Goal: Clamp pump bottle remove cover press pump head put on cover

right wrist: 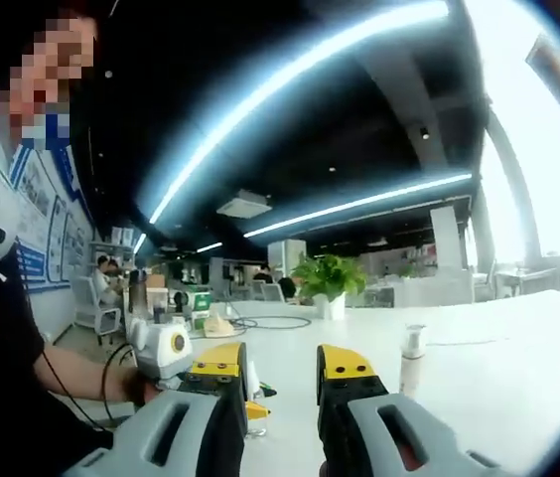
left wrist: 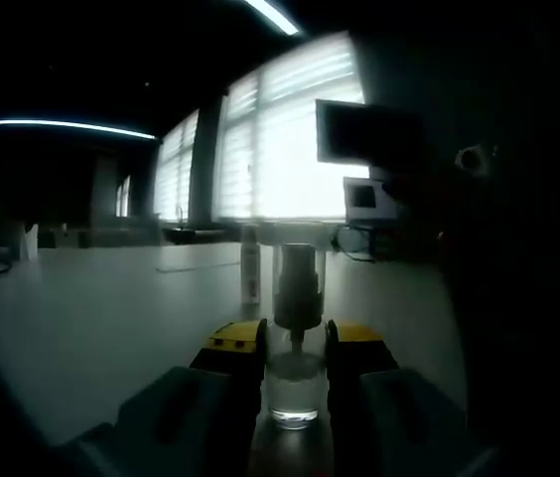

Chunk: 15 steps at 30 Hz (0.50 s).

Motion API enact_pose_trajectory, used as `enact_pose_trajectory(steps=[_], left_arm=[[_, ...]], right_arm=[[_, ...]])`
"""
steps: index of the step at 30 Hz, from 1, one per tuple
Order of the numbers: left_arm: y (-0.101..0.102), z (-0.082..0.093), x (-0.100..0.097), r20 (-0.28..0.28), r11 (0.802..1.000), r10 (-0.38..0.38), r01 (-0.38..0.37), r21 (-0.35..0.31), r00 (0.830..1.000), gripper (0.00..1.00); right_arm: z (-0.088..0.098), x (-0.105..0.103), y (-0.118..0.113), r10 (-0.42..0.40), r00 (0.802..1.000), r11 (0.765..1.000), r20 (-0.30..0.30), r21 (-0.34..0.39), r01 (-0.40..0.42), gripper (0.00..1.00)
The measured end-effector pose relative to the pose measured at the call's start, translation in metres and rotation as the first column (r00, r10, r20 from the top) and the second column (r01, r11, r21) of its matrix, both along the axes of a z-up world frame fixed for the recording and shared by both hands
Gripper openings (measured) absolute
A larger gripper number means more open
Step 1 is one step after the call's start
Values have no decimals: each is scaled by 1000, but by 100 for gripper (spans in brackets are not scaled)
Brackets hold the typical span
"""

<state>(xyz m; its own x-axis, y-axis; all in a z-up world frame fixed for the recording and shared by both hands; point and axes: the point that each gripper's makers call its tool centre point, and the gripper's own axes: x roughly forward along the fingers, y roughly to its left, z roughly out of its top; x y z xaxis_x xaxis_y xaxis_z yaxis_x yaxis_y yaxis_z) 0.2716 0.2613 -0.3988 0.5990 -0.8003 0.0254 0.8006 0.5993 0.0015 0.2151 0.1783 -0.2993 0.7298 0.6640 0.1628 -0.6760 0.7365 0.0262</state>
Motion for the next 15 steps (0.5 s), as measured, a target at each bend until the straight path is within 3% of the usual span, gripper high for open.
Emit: enact_pose_trajectory(steps=[7,10,15], left_arm=[[2,-1,2,-5,1000,6,-6,-1,1000,15],[2,-1,2,-4,1000,5,-5,-1,1000,15],[3,-1,3,-6,1000,6,-6,-1,1000,15]], right_arm=[[-11,3,10,-13,1000,999,-15,-37,12,22],[-13,5,9,7,999,1000,-49,1,-7,21],[-11,5,16,17,999,1000,-38,2,-17,20]])
